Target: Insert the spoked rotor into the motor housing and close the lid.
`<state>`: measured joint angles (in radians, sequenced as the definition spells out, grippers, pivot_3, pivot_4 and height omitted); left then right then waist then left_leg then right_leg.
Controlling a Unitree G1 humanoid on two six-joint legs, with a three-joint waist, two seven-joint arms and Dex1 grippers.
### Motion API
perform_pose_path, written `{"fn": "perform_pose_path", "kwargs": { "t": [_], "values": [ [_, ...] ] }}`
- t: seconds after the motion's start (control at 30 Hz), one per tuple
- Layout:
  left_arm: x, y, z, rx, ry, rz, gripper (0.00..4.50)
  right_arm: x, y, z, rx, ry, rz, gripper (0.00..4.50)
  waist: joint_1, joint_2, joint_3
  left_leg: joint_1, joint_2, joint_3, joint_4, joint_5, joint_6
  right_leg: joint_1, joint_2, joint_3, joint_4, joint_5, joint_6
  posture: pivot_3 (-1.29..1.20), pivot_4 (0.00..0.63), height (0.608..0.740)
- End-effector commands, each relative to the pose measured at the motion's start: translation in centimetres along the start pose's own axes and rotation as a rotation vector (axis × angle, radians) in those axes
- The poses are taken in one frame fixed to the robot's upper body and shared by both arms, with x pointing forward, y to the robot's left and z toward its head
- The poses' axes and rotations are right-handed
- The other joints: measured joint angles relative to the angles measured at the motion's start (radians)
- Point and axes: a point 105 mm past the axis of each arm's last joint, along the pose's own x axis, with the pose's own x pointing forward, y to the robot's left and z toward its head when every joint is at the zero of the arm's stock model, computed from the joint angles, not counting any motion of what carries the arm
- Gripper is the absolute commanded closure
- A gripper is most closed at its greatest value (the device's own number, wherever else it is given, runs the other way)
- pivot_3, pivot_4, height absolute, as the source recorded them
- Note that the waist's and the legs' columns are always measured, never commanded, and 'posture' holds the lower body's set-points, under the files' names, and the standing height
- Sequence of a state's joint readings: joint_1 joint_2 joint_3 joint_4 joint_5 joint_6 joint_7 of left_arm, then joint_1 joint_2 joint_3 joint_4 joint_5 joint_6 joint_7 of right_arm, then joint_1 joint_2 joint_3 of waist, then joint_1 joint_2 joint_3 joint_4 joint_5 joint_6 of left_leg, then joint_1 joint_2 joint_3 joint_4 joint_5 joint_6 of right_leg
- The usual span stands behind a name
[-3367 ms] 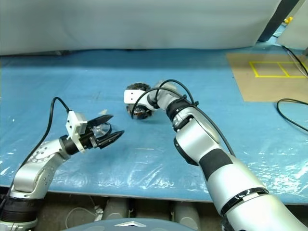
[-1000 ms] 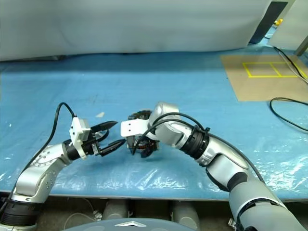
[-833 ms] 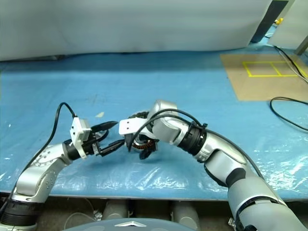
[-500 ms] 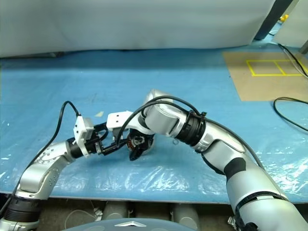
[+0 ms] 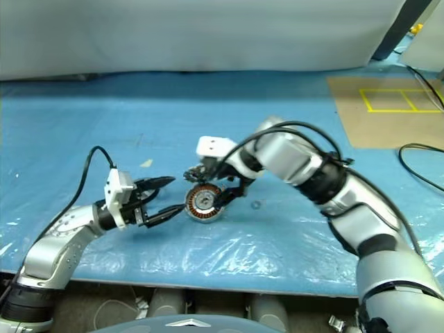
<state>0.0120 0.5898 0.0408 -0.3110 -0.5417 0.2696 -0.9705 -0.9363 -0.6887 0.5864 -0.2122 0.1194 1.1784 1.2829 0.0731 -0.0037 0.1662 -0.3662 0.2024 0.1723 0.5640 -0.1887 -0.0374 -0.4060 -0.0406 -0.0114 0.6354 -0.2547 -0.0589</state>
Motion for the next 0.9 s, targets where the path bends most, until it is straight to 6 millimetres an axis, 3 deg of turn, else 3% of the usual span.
{"fn": "perform_pose_path", "kwargs": {
  "t": [0.03,0.17,0.33,0.47,0.6,0.9],
  "values": [
    [-0.4,-0.7,1.2,0.029,-0.019,-0.017,0.09,-1.5,-0.5,-2.2,0.080,-0.127,-0.115,0.18,0.005,0.000,0.000,0.000,0.000,0.001,0.000,0.000,0.000,0.000,0.000,0.000,0.000,0.000,0.000,0.00,0.150,0.740],
    [-0.8,-1.4,0.7,0.024,0.001,-0.033,0.09,-3.3,0.6,-1.9,0.218,-0.473,-0.188,0.18,-0.005,0.002,0.001,0.000,0.001,0.002,-0.001,0.000,0.000,-0.002,0.002,0.001,-0.001,0.000,0.000,0.00,0.150,0.740],
    [-0.2,-1.9,0.8,0.032,0.000,-0.079,0.09,-2.4,1.4,-3.9,0.215,-0.658,-0.382,0.18,0.001,0.001,0.000,0.005,0.002,0.002,-0.001,0.000,0.000,0.002,0.002,0.001,-0.003,-0.004,-0.004,0.00,0.150,0.740],
    [0.5,-1.6,1.1,0.046,-0.024,-0.070,0.09,-1.3,1.2,-5.4,0.348,-0.718,-0.389,0.18,-0.003,0.001,0.000,0.004,-0.001,0.002,0.000,0.000,0.000,0.003,0.000,0.002,-0.005,-0.002,-0.002,0.00,0.150,0.740],
    [1.2,-2.0,1.4,0.031,-0.043,-0.090,0.09,-0.5,0.9,-5.6,0.290,-0.722,-0.447,0.18,-0.006,0.002,0.000,0.007,0.000,0.001,-0.001,0.000,0.000,0.006,0.000,0.002,-0.008,-0.002,-0.001,0.00,0.150,0.740],
    [1.0,-1.9,1.6,0.022,-0.040,-0.097,0.09,1.2,2.9,-7.2,0.276,-0.654,-0.398,0.18,-0.004,0.002,0.000,0.002,0.000,0.000,-0.004,0.000,0.000,0.005,0.001,0.000,-0.013,0.001,0.003,0.00,0.150,0.740]
  ]
}}
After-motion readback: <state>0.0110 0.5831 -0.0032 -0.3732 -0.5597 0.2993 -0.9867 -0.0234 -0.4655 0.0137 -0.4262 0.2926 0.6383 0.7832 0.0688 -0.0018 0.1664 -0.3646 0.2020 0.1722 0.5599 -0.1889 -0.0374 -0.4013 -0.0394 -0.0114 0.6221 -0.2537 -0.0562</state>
